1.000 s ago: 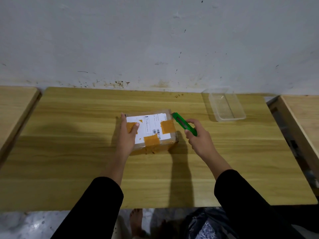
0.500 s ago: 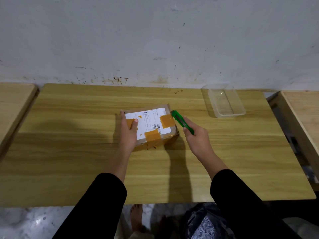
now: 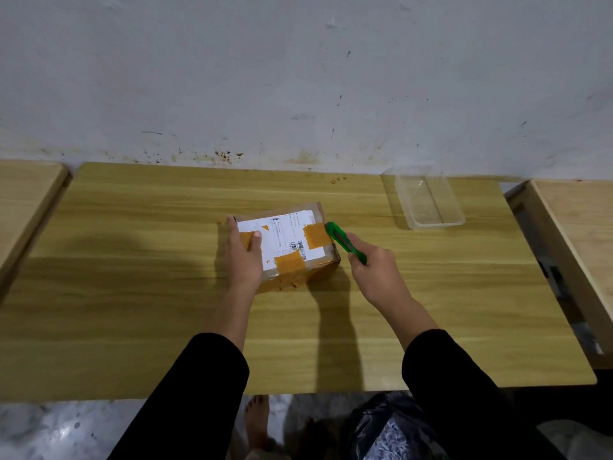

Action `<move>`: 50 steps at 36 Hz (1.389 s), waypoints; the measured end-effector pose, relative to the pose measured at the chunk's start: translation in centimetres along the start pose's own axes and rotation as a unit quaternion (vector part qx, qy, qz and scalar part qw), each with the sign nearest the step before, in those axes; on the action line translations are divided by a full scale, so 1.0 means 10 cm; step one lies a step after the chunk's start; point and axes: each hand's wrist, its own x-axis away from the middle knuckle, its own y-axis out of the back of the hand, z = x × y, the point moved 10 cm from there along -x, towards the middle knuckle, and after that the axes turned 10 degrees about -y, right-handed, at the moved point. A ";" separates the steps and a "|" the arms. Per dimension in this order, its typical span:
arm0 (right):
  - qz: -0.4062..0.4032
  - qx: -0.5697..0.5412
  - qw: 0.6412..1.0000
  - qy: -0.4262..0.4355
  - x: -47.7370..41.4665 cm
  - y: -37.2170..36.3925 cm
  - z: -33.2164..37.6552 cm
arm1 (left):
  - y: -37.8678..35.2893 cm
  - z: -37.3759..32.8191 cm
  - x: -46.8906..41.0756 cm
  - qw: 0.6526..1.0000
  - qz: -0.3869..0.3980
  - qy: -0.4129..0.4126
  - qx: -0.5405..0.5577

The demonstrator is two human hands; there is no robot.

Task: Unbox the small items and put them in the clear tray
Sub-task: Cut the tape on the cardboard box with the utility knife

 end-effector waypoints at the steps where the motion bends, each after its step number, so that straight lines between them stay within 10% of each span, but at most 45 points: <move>1: 0.000 0.005 1.000 0.001 0.01 0.00 0.00 | 0.00 0.00 0.00 1.000 0.000 0.002 0.000; 22: -0.017 0.060 0.998 0.008 0.33 0.11 -0.20 | 0.03 -0.01 0.01 1.000 -0.014 0.010 -0.004; 32: -0.078 -0.159 0.983 -0.053 0.30 0.34 -0.40 | 0.06 -0.01 0.25 0.993 -0.084 0.029 0.073; 41: -0.082 -0.196 0.974 -0.078 0.07 0.29 -0.42 | -0.04 -0.09 0.05 0.956 0.108 -0.182 -0.204; 50: -0.087 -0.198 0.973 -0.077 -0.04 0.31 -0.39 | -0.18 -0.29 0.23 0.897 0.090 -0.184 -0.393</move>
